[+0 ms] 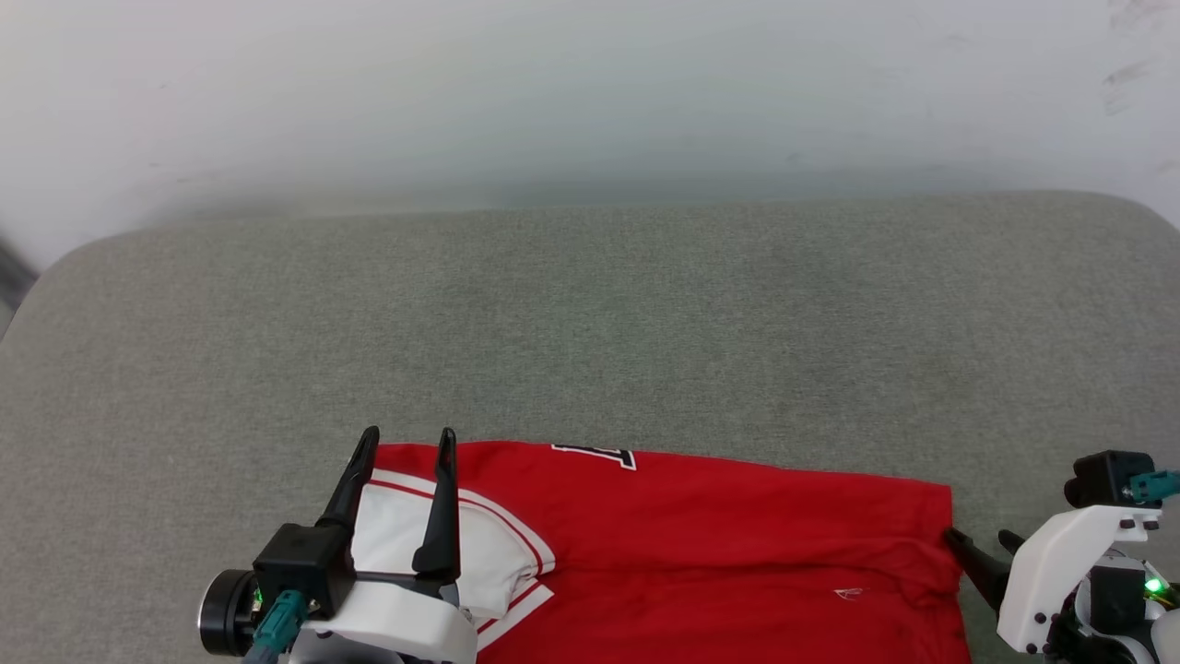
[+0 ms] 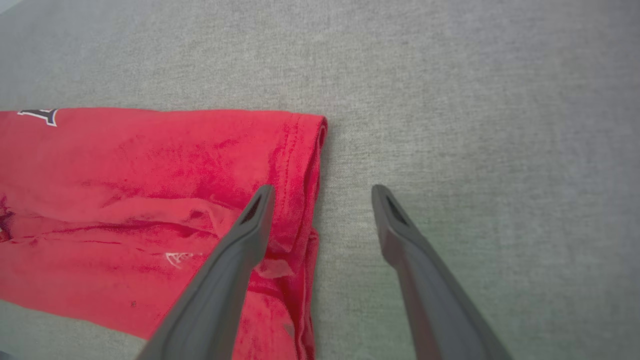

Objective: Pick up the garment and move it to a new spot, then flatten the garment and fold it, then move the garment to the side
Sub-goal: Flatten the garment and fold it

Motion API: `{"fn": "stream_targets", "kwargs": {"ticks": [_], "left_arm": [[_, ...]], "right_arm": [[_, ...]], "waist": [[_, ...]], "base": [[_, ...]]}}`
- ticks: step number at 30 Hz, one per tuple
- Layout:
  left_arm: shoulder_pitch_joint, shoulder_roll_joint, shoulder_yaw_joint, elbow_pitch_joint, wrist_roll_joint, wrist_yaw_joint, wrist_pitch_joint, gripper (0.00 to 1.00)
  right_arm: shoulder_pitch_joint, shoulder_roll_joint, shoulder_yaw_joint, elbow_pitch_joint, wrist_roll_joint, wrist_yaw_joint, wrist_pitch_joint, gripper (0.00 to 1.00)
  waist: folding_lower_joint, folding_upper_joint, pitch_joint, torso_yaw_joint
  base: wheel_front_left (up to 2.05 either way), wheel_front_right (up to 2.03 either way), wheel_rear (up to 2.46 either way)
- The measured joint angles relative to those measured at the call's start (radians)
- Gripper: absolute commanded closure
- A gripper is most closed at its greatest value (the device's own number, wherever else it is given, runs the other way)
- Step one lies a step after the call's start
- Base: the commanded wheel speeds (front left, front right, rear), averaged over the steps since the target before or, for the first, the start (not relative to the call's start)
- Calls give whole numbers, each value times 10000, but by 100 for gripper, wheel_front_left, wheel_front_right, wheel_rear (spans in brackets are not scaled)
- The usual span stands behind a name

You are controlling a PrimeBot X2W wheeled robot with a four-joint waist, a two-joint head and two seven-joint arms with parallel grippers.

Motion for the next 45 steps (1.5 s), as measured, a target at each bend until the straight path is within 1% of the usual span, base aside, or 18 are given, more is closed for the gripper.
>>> {"fn": "stream_targets", "kwargs": {"ticks": [8, 14, 15, 16, 17, 18, 22, 28, 33, 38, 42, 45], "left_arm": [[-4, -157, -224, -198, 104, 71, -42, 0], [-103, -157, -259, -130, 192, 86, -59, 0], [-115, -157, -259, -117, 205, 109, -77, 0], [-131, -157, -255, -107, 221, 115, -82, 0], [-143, -157, -255, -98, 234, 127, -84, 0], [-148, -155, -255, -81, 234, 128, -84, 0], [-149, -144, -255, -6, 230, 153, -86, 0], [-144, -40, -236, 71, 184, 159, -81, 0], [-17, 71, -186, 40, 169, 255, 6, 0], [77, 157, -127, -25, 153, 332, 56, 0], [123, 221, -134, -69, 142, 336, 92, 0], [155, 259, -128, -71, 119, 351, 96, 0]], "right_arm": [[-353, -63, 623, 577, 341, 0, 1273, 0], [-533, -159, 1011, 917, 786, -19, 2150, 0], [-558, -192, 1051, 918, 838, -19, 2209, 3], [-575, -211, 1081, 932, 890, -19, 2243, 56], [-607, -232, 1118, 951, 955, -19, 2314, 89], [-655, -257, 1160, 972, 1005, -19, 2383, 100], [-741, -224, 1335, 1009, 1189, -15, 2458, 100], [-839, -316, 1350, 786, 1235, 0, 2084, 100], [-904, -546, 1034, 523, 1083, 0, 1758, 100], [-729, -798, 178, 399, 867, 2, 1718, 100], [-393, -965, -961, 324, 602, 0, 1835, 100], [-243, -947, -1831, 165, 424, 0, 2067, 100]], "waist": [[0, 0, 369, 412], [0, 0, 637, 608], [0, 0, 668, 621], [0, 0, 689, 626], [0, 0, 705, 627], [0, 0, 712, 621], [0, 0, 639, 583], [0, 0, 410, 499], [0, 0, 211, 347], [0, 0, 83, 175], [1, 0, 60, 54], [0, 0, 38, -44]], "base": [[0, 0, 0], [0, 0, 0], [0, 0, 0], [0, 0, 0], [0, 0, 0], [0, 0, 0], [0, 0, 0], [0, 0, 0], [0, 0, 0], [0, 0, 0], [0, 0, 0], [0, 0, 0]]}}
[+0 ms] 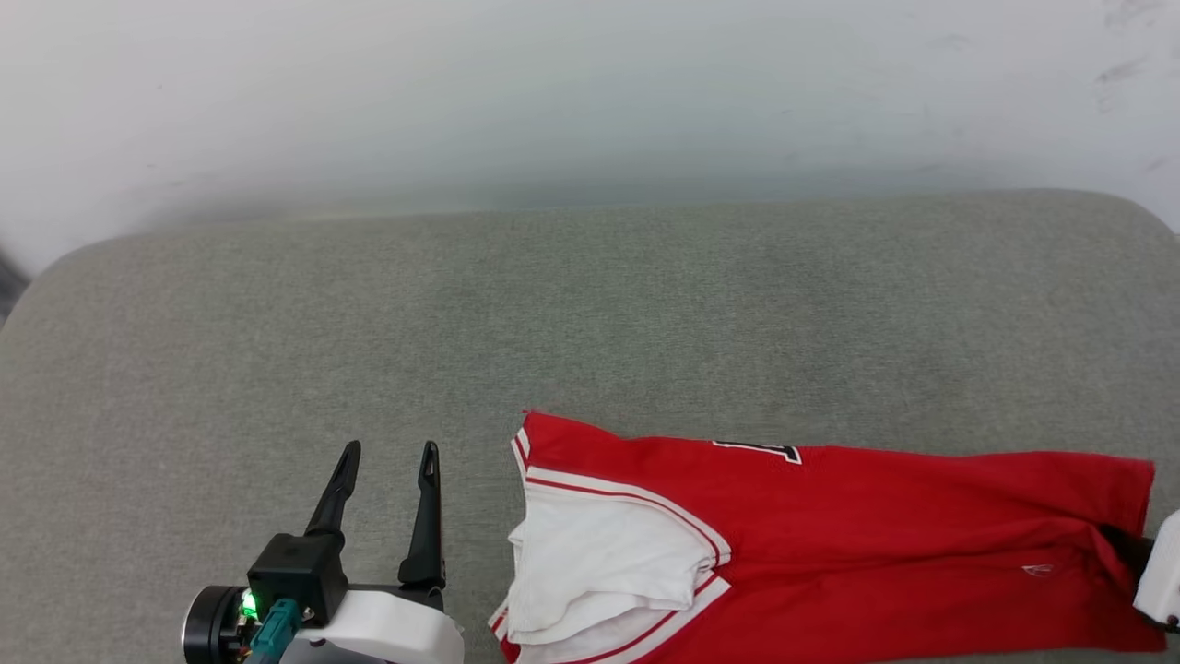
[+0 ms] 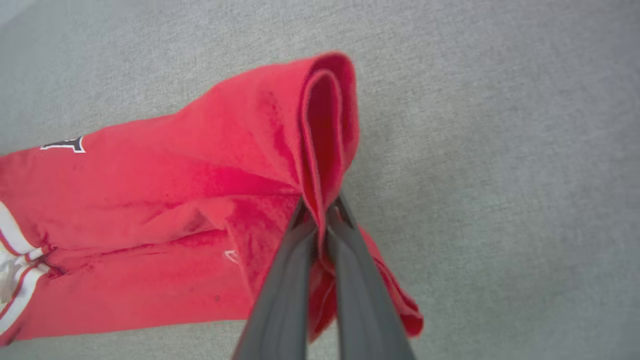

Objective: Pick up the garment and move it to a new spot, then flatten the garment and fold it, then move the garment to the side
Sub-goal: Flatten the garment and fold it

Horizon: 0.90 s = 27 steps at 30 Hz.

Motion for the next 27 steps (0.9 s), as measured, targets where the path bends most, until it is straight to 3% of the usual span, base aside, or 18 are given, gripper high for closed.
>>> {"fn": "stream_targets", "kwargs": {"ticks": [4, 5, 7, 8, 15, 19, 27], "left_arm": [[9, 10, -17, 2, -36, 25, 2, 0], [9, 10, -75, 31, -52, 6, 12, 0], [9, 12, -123, 48, -52, -19, 36, 0], [6, 10, -199, 58, -61, -73, 84, 0], [-165, -4, -349, 58, -61, -130, 134, 0], [-298, -81, -420, 109, -52, -192, 127, 0], [-676, -280, -591, 236, -36, -282, 23, 0]], "right_arm": [[55, 541, -740, -366, 368, -2, 493, 100], [-26, 1361, -1037, -773, 1586, -2, 1246, 100], [-90, 1912, -1139, -1124, 2698, -2, 1893, 100], [-69, 2489, -1336, -1478, 3921, -2, 2945, 100], [-331, 3390, -1448, -1396, 6031, -2, 4182, 100], [-585, 3452, -727, -857, 6821, -2, 4144, 100], [-1069, 3492, 2213, -176, 8529, -2, 2786, 100]], "waist": [[0, 0, -37, -133], [0, 0, -100, -189], [0, 0, -152, -184], [0, 0, -198, -106], [0, 0, -96, 228], [0, 0, 46, 499], [0, 0, 535, 1043]], "base": [[0, 0, 0], [0, 0, 0], [0, 0, 0], [0, 0, 0], [0, 0, 0], [0, 0, 0], [0, 0, 0]]}}
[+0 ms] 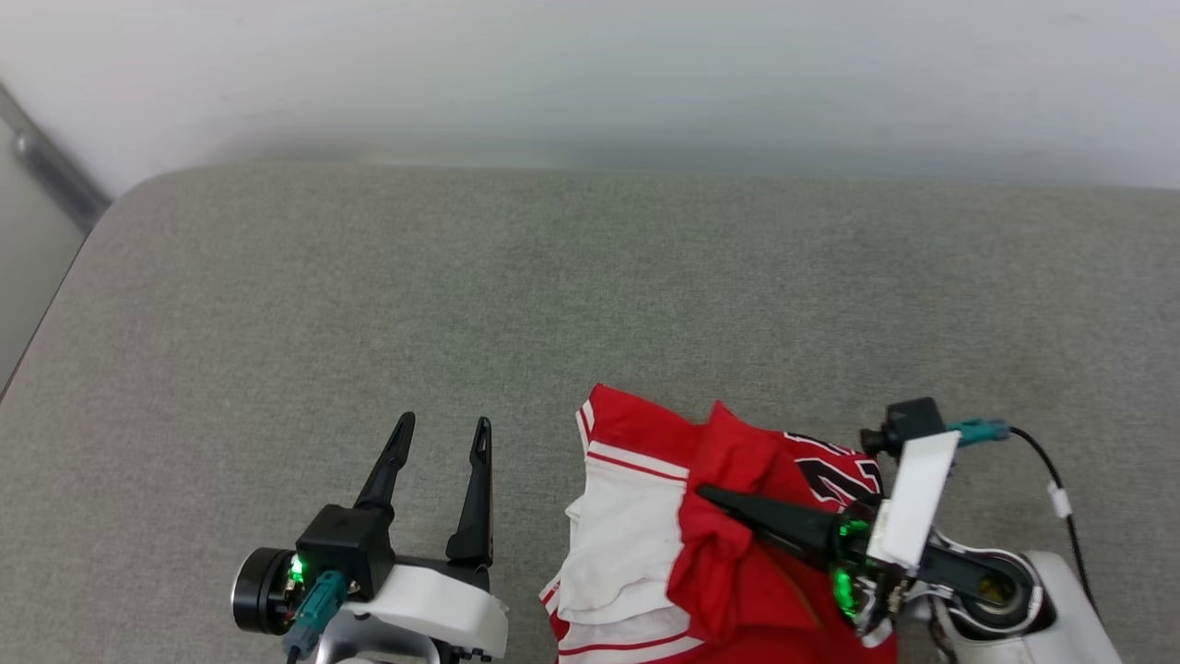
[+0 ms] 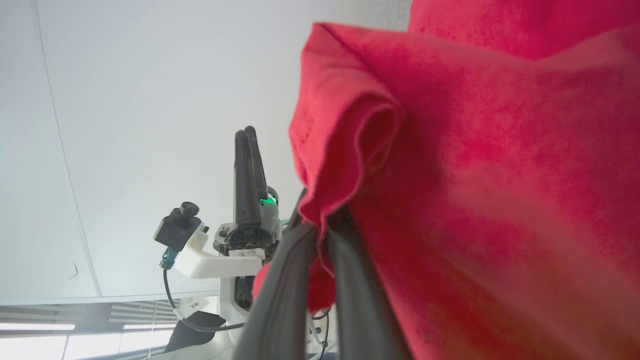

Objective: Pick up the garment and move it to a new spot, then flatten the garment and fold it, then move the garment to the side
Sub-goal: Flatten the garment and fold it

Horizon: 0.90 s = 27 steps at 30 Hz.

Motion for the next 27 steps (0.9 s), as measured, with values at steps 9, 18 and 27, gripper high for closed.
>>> {"fn": "stream_targets", "kwargs": {"ticks": [9, 18, 27], "left_arm": [[-344, -199, -19, 109, 75, 4, -136, 0], [-438, -276, -17, 418, 86, -12, -263, 0], [-311, -163, -13, 537, 71, 0, -278, 0]], "right_arm": [[-706, 12, 1987, 520, -79, 0, -1469, 100], [-895, 8, 2832, 1070, -748, 0, -2491, 0], [-1028, -765, 3708, 13, -2619, 0, -4648, 0]], "waist": [[0, 0, 647, 273], [1, 0, 802, 137], [0, 0, 278, -257]], "base": [[0, 0, 0], [0, 0, 0], [0, 0, 0]]}}
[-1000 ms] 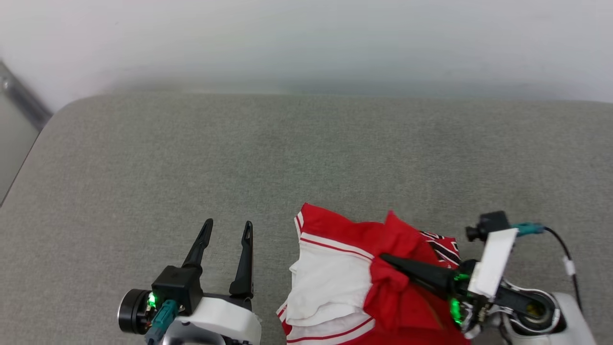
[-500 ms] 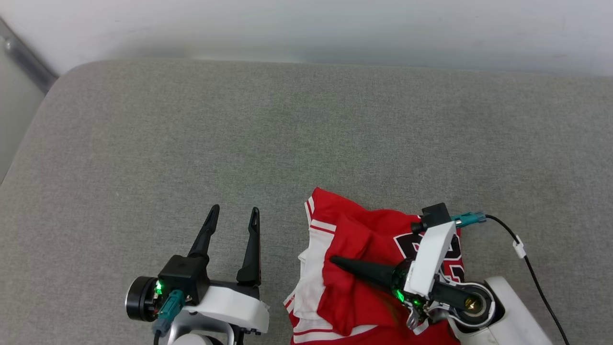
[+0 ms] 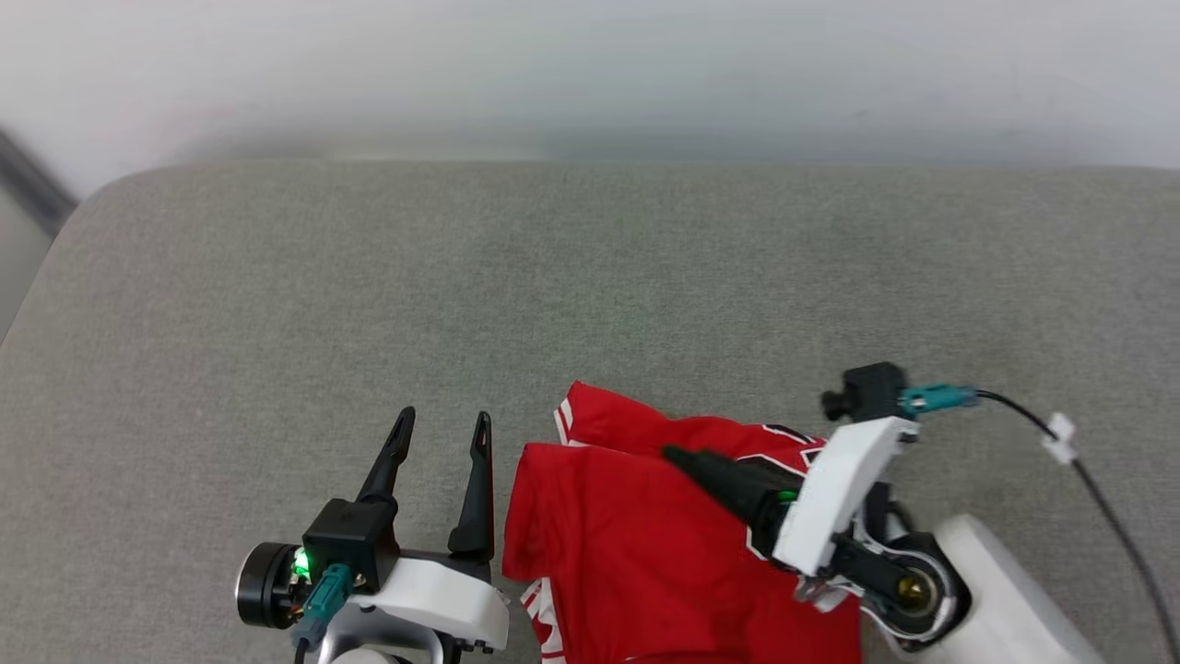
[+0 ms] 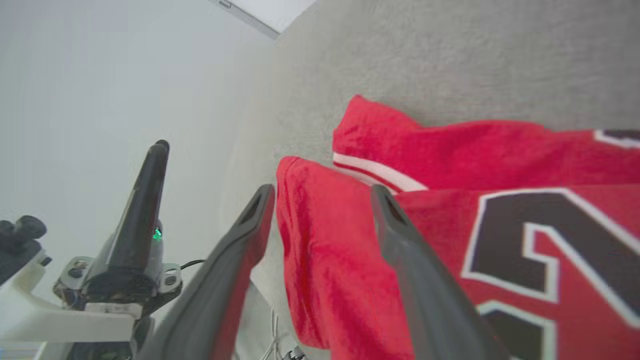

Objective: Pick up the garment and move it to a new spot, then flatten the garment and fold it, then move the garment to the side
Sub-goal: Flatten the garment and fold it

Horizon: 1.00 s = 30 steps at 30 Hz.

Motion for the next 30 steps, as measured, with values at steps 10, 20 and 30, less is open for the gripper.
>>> {"fn": "stream_targets", "kwargs": {"ticks": [10, 20, 30], "left_arm": [[444, 125, 146, 35, -180, 190, 31, 0], [867, 221, 537, 138, -468, 391, -15, 0], [1099, 224, 777, 201, -539, 376, -94, 0]], "right_arm": [[645, -1536, -405, 192, -2886, 0, -3018, 0], [1811, -1795, -3294, -132, -6481, 0, -5442, 0], [3339, -322, -4587, -2504, -9532, 0, -6151, 0]], "waist": [[0, 0, -676, -535], [0, 0, -1213, -1103], [0, 0, -1522, -1263]], "base": [[0, 0, 0], [0, 0, 0], [0, 0, 0]]}}
